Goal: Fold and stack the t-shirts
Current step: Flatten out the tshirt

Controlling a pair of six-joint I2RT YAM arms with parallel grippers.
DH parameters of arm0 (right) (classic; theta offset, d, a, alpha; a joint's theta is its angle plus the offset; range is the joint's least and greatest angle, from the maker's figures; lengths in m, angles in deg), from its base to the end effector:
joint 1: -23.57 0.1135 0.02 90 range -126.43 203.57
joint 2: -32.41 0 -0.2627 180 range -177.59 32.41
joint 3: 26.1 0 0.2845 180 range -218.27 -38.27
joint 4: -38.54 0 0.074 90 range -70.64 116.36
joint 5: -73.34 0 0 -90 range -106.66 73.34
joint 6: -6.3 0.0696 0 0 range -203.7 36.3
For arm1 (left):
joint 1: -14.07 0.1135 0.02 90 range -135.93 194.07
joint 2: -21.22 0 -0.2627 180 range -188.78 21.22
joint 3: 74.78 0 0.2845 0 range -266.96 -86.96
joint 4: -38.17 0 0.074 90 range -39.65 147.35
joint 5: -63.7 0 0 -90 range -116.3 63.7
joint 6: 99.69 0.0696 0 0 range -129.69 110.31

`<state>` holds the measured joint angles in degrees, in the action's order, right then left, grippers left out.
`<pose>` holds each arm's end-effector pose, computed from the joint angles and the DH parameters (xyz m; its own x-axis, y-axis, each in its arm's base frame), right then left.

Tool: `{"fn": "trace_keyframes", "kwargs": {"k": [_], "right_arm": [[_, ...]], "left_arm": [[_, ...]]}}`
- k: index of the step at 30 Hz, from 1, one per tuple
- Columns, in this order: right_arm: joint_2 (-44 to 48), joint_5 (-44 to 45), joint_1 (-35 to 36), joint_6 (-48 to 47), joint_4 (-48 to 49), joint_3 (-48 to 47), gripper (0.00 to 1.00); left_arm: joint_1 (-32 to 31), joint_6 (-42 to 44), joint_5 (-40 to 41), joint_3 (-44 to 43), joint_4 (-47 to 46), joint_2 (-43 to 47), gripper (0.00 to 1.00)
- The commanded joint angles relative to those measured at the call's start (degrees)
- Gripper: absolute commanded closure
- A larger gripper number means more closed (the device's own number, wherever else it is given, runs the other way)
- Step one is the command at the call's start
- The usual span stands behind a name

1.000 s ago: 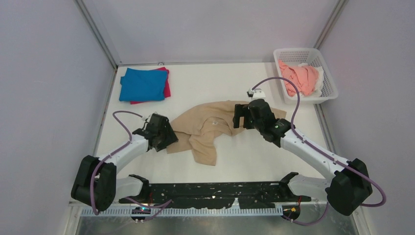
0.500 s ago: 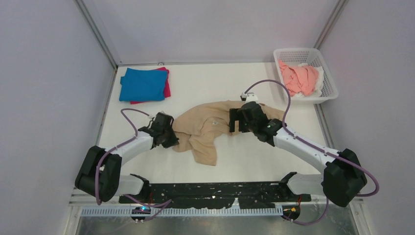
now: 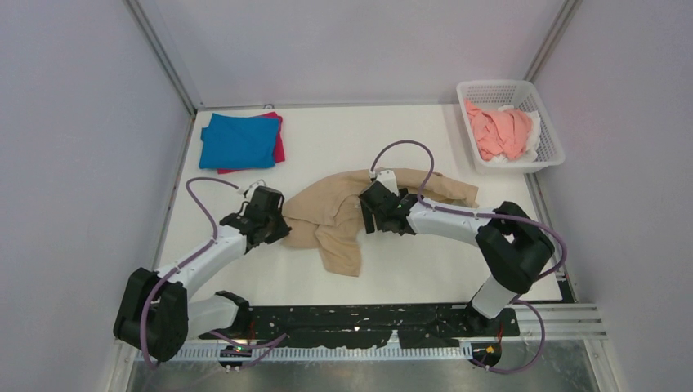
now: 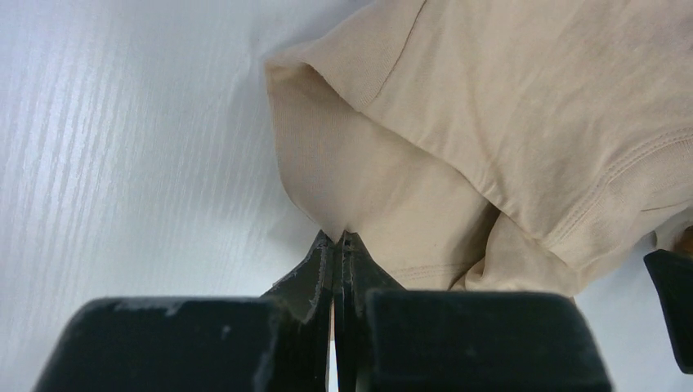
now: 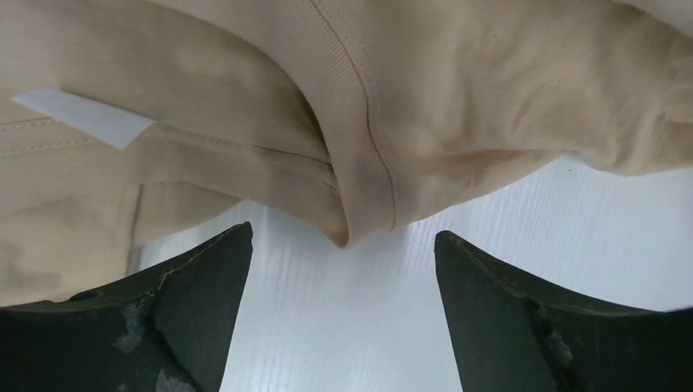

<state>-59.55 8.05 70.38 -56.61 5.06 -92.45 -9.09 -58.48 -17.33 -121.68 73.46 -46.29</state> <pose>0.2649 0.2397 0.1353 -0.7575 -0.2025 -0.6207 -0.1914 0.9778 -0.0854 0.2487 -0.0946 0.1379 -0.7334 -0.4945 -0.4665 -0.3697 0.8660 -0.3367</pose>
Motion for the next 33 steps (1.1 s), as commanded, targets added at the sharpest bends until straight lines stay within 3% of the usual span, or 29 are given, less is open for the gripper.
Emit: {"fn": "trace_keyframes", "kwargs": {"k": [1,6,13,17,22,26,33], "right_arm": [[-3.9,3.7,0.1,1.5,-0.1,-3.2,0.15],[-7.4,2.2,-2.0,2.7,0.9,-3.0,0.28],[-4.1,4.3,-3.5,2.3,2.2,-0.2,0.78],[2.9,8.5,-4.3,2.1,1.7,1.6,0.93],[14.9,13.5,-6.7,-1.1,-0.8,-1.3,0.94],[25.6,15.8,-8.7,-7.9,-2.1,-6.7,0.94],[37.4,6.3,-9.6,-20.0,-5.5,-25.7,0.94]], "left_arm": [[-0.1,0.9,3.4,-1.9,0.6,1.5,1.00],[-0.1,0.8,4.1,-2.7,0.9,1.0,1.00],[-0.1,1.1,9.5,-5.3,3.0,0.4,1.00],[-0.1,2.2,15.0,-9.0,4.9,0.7,1.00],[-0.1,7.0,21.7,-16.9,6.3,3.9,1.00],[-0.1,12.4,24.5,-21.7,4.7,11.6,1.00],[-0.1,22.7,14.3,-28.1,-5.0,29.8,1.00]]}}
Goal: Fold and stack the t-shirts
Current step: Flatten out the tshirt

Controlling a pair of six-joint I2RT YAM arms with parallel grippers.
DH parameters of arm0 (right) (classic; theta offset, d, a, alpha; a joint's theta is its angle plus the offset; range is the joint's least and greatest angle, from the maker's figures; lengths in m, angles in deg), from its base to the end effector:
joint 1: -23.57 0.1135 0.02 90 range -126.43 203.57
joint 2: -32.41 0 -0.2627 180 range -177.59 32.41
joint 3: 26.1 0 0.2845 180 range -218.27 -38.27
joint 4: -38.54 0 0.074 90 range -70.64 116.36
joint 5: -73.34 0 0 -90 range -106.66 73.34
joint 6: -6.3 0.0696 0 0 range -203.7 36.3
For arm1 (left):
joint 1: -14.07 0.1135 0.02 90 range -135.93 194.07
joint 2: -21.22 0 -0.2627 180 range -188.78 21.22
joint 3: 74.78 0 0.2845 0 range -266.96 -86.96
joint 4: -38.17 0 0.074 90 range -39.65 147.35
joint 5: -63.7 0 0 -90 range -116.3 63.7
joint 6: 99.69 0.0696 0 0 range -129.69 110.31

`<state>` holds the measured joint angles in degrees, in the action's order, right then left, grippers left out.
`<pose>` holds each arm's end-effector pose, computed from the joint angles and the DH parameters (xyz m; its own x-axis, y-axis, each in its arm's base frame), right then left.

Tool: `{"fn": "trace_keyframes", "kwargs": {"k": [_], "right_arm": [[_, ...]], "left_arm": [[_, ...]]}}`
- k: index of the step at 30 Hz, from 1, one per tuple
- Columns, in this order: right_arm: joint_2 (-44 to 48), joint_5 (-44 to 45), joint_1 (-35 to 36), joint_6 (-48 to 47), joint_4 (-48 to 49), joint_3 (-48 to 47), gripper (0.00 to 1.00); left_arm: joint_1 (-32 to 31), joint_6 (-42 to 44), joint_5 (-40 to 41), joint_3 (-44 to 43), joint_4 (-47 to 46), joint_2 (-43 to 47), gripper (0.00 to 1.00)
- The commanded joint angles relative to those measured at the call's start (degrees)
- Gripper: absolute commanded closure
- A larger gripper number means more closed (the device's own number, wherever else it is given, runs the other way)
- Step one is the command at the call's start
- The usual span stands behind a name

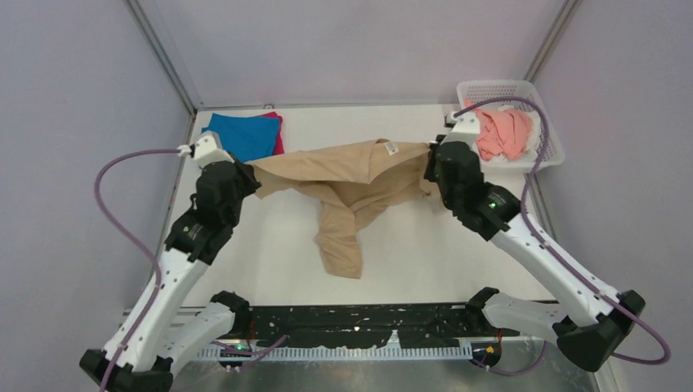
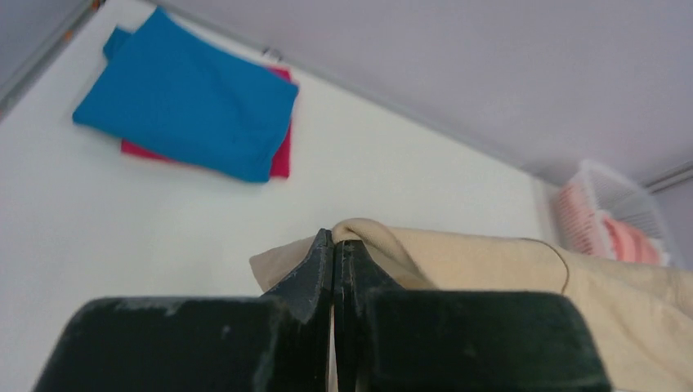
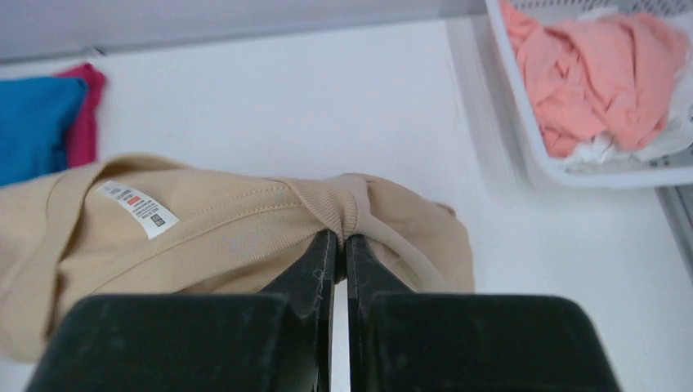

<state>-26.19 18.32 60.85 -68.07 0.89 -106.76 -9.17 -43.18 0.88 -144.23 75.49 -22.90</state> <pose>0.2414 0.1336 0.4094 -0.2213 0.1090 -0.9691 0.0028 0.9938 0.1111 0.2161 -0.0582 0.3899 -0.1263 -0.4800 -0.8681 -0.1550 0.8740 -0.4606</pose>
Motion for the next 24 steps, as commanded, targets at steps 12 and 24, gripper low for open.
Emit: {"fn": "trace_keyframes", "kwargs": {"k": [12,24], "right_arm": [[3.7,-31.4,0.0,-14.3,-14.7,-42.2,0.94],[-9.7,-13.0,-1.3,-23.2,-11.6,-49.5,0.94]], "left_arm": [[0.0,14.1,-19.8,-30.5,-2.3,7.8,1.00],[0.3,19.5,-1.9,-39.5,-2.4,-13.3,1.00]]}}
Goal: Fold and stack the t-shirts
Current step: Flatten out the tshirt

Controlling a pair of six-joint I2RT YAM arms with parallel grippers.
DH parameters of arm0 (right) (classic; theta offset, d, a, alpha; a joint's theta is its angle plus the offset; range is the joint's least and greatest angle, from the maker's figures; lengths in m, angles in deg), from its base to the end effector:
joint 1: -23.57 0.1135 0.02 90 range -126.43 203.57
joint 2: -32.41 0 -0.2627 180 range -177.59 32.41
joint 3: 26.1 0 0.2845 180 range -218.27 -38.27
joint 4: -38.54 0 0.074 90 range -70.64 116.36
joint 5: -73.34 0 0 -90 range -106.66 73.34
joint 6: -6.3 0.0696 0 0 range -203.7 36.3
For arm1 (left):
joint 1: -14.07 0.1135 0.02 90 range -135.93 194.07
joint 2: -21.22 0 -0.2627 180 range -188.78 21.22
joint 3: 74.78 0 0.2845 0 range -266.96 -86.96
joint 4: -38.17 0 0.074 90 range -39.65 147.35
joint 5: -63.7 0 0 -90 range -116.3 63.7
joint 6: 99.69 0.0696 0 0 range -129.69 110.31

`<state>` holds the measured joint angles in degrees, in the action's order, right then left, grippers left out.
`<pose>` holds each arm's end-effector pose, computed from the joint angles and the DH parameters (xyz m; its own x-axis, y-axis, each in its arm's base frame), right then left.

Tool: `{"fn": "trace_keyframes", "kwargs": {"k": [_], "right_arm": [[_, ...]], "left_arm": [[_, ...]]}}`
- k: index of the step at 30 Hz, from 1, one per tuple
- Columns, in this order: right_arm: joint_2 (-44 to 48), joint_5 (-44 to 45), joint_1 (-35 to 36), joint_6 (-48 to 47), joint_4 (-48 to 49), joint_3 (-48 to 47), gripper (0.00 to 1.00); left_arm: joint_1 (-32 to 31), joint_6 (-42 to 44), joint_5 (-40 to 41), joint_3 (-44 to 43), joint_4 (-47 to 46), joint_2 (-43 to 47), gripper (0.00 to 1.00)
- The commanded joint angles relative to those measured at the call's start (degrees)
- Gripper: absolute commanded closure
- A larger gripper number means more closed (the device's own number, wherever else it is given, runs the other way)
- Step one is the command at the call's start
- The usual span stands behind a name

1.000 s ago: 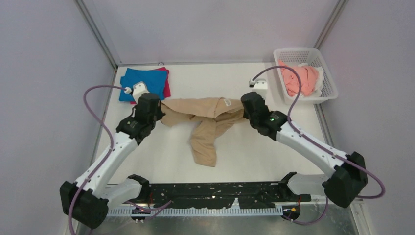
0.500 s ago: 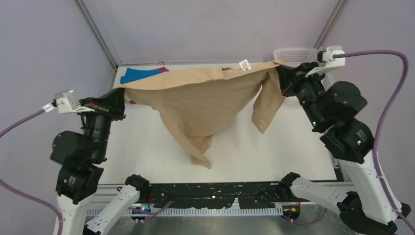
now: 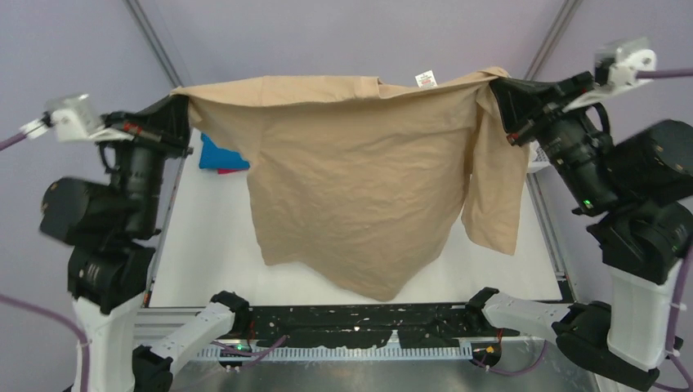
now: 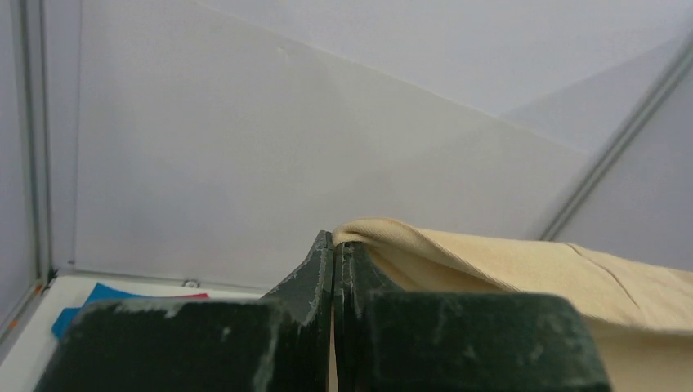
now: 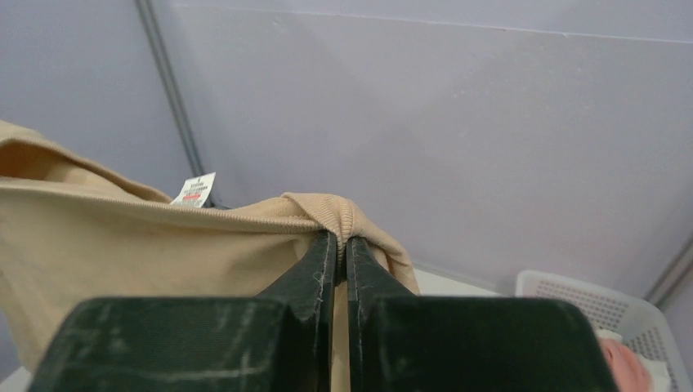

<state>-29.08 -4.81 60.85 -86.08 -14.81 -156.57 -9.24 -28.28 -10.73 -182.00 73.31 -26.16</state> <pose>0.1149 0.0695 0.6482 0.2323 0.1257 -0.9645 -0.4262 0.9045 0.0153 0.1113 -0.0276 0.6117 0.3136 -0.4695 -0.8253 0.2714 0.8773 -0.3959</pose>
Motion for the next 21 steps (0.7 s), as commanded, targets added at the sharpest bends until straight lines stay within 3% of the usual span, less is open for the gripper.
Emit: {"fn": "trace_keyframes", "kwargs": {"k": [1,5,8,13,15,18,21], "right_arm": [[-8.5,10.0,-3.2,-5.2,4.9,1.3,0.94],[-12.7,5.2,-11.0,-3.9,14.0,5.5,0.94],[-17.9,4.6,-13.5,-7.4,21.6,6.7,0.94],[-30.4,5.1,-15.7,-8.9,23.0,-13.1,0.94],[-32.1,4.6,-16.3,-9.4,23.0,-19.1,0.94],[-31.6,2.8,-16.4,-9.4,23.2,-20.2,0.94],[-25.8,0.6,-16.4,-10.6,25.3,-12.7,0.94]], "left_arm": [[1.4,5.4,9.9,-2.4,-1.2,-12.6,1.00],[5.8,5.0,6.1,-6.7,-2.9,-23.9,1.00],[9.4,2.7,-2.1,-13.2,-4.3,-31.7,1.00],[12.4,0.2,-8.0,-36.2,3.3,-45.0,1.00],[12.7,0.9,-9.4,-41.2,4.0,-46.5,1.00],[12.9,1.4,-10.4,-39.0,2.3,-44.3,1.00],[13.1,1.9,-12.4,-31.7,-0.9,-39.7,1.00]]}}
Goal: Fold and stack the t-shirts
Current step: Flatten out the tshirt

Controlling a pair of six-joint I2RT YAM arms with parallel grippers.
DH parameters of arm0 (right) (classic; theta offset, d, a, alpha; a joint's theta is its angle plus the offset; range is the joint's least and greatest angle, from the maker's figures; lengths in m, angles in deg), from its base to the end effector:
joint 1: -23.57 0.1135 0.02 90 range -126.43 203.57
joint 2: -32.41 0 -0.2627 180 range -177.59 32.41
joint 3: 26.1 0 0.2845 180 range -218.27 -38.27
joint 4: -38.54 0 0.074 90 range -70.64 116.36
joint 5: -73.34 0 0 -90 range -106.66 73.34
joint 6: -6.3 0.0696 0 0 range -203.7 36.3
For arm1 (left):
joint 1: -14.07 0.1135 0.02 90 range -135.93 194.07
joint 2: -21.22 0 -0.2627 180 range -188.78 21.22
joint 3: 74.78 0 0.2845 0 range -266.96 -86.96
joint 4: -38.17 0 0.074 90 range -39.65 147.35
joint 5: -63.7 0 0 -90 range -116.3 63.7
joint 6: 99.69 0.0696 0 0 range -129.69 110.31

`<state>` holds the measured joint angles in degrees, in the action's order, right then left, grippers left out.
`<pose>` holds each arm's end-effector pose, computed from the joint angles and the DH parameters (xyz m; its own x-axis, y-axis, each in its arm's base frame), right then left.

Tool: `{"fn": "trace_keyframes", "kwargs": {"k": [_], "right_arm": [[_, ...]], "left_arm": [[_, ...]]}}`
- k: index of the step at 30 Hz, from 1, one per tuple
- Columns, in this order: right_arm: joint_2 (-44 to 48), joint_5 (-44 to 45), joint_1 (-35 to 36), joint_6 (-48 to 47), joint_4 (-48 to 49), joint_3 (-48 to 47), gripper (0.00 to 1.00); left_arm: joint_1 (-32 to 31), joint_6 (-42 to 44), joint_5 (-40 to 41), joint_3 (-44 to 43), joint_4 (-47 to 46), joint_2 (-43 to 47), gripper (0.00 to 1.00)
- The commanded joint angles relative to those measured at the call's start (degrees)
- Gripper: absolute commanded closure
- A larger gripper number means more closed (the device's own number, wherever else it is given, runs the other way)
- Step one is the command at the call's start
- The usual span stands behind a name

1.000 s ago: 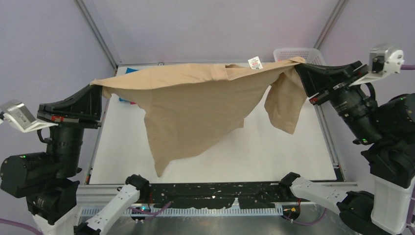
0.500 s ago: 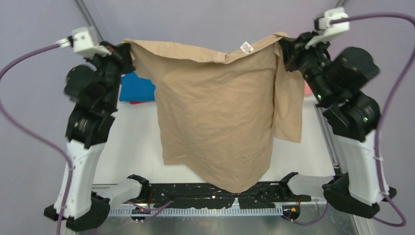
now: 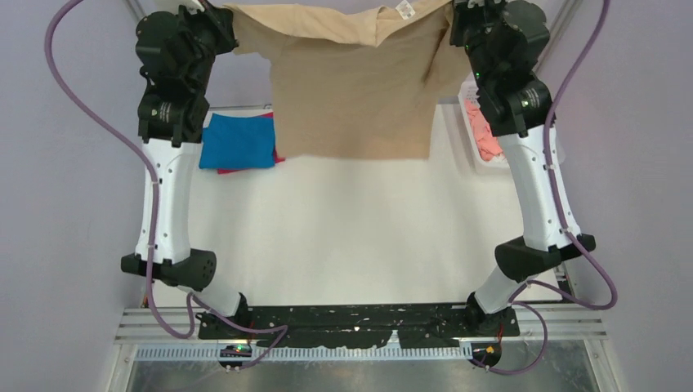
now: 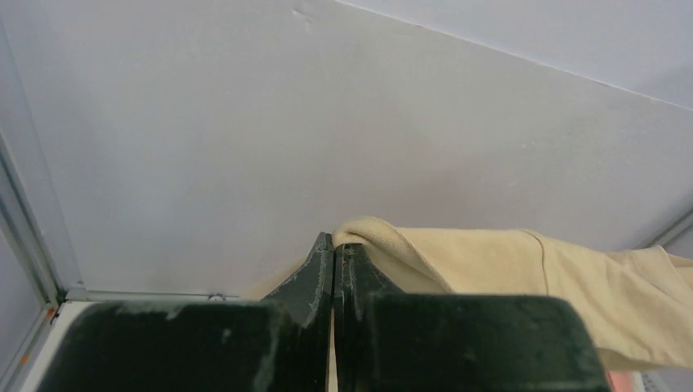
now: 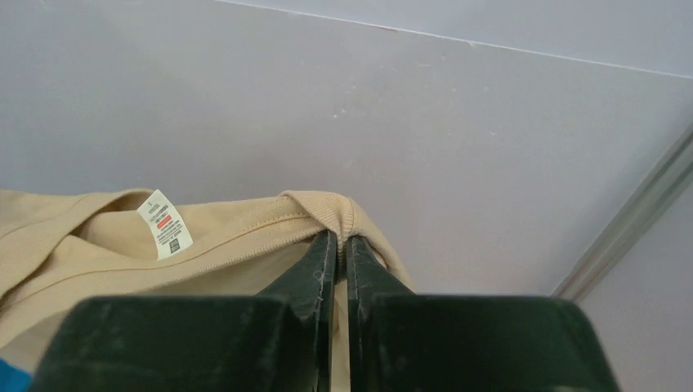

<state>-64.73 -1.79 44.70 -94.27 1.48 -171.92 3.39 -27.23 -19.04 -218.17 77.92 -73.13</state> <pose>0.3598 0.1199 0.6163 0.2056 -0.1106 -0.9724 -0.0775 0.9886 -0.1289 0.3629 -0.0595 0.6134 0.1328 -0.3293 -0.9349 0.1062 0.9425 -0.3169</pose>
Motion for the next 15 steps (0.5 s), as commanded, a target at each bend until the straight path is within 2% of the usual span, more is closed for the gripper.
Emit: {"fn": "trace_keyframes", "kwargs": {"k": [1,3,6,8,11,13,15], "right_arm": [[11.2,-2.8,-0.3,-3.1,9.4,7.5,0.94],[15.0,-5.2,-0.3,-6.9,8.6,14.1,0.94],[21.3,-12.8,-0.3,-16.0,3.3,24.0,0.93],[24.7,-13.9,-0.3,-19.8,0.0,31.5,0.93],[28.5,-16.9,-0.3,-19.6,-4.3,44.0,0.93],[31.1,-19.5,-0.2,-16.4,-4.3,51.9,0.93],[33.0,-18.8,-0.3,-11.0,-3.9,58.9,0.93]], "left_arm": [[0.5,1.6,-5.0,7.8,-6.8,8.9,1.00],[0.5,5.2,-6.9,16.6,-10.7,12.7,1.00],[0.5,11.5,-10.3,34.8,-19.5,19.6,1.00],[0.4,13.5,-13.0,45.5,-22.2,24.1,1.00],[0.3,10.5,-18.1,61.7,-26.4,29.8,1.00],[-0.2,6.7,-22.7,72.2,-32.4,32.5,1.00],[-2.1,4.9,-22.5,78.4,-32.4,33.3,1.00]]}}
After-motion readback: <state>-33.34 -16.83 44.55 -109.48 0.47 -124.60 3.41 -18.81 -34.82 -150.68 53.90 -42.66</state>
